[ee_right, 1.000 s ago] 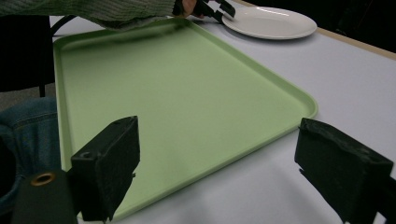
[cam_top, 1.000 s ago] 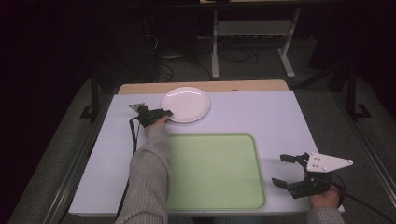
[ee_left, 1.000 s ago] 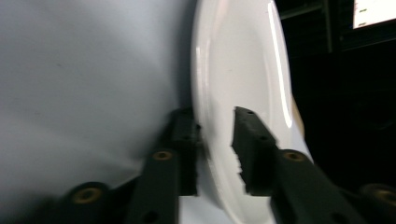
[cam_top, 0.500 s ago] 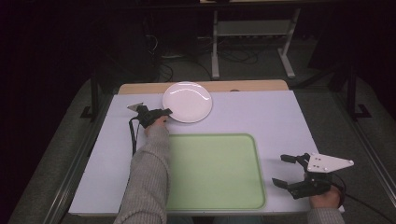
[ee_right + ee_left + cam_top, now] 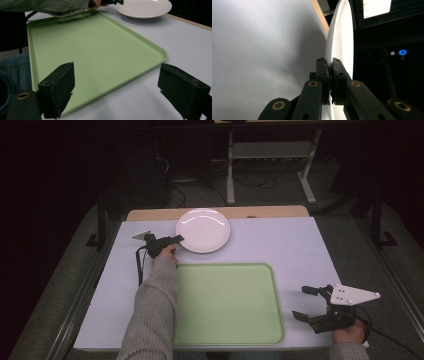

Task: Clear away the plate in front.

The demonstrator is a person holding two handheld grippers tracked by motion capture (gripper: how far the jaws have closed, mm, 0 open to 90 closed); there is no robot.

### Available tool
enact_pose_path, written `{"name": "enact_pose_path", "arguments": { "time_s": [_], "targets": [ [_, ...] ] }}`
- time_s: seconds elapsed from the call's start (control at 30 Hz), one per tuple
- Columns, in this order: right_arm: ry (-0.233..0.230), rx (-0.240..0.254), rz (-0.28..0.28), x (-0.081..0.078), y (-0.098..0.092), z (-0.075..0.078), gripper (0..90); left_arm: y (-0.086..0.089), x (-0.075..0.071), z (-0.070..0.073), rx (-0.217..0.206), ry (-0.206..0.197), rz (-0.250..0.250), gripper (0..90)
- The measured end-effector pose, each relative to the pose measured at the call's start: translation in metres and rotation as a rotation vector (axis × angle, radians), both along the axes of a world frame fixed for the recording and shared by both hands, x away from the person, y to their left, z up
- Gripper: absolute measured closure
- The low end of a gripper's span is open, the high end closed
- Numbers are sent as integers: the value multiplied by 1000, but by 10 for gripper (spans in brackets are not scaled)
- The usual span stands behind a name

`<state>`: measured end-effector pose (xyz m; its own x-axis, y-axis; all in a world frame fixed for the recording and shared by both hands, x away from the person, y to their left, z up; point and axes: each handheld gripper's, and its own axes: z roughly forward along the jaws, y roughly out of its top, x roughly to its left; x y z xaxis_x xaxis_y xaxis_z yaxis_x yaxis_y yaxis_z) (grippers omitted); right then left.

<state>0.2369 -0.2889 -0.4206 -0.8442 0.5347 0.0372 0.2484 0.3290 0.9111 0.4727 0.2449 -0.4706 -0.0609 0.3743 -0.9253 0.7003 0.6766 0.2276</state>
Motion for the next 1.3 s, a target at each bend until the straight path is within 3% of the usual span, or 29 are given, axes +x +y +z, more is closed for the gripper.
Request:
{"name": "enact_pose_path", "arguments": {
  "time_s": [0.77, 1.3],
  "targets": [
    [-4, -13, 4, 0, 2, 1, 132, 28, -26, 29, -35, -104, 20, 868],
    [-2, -19, 10, 0, 3, 0, 132, 36, -47, 49, -8, -172, -42, 868]
  ]
}}
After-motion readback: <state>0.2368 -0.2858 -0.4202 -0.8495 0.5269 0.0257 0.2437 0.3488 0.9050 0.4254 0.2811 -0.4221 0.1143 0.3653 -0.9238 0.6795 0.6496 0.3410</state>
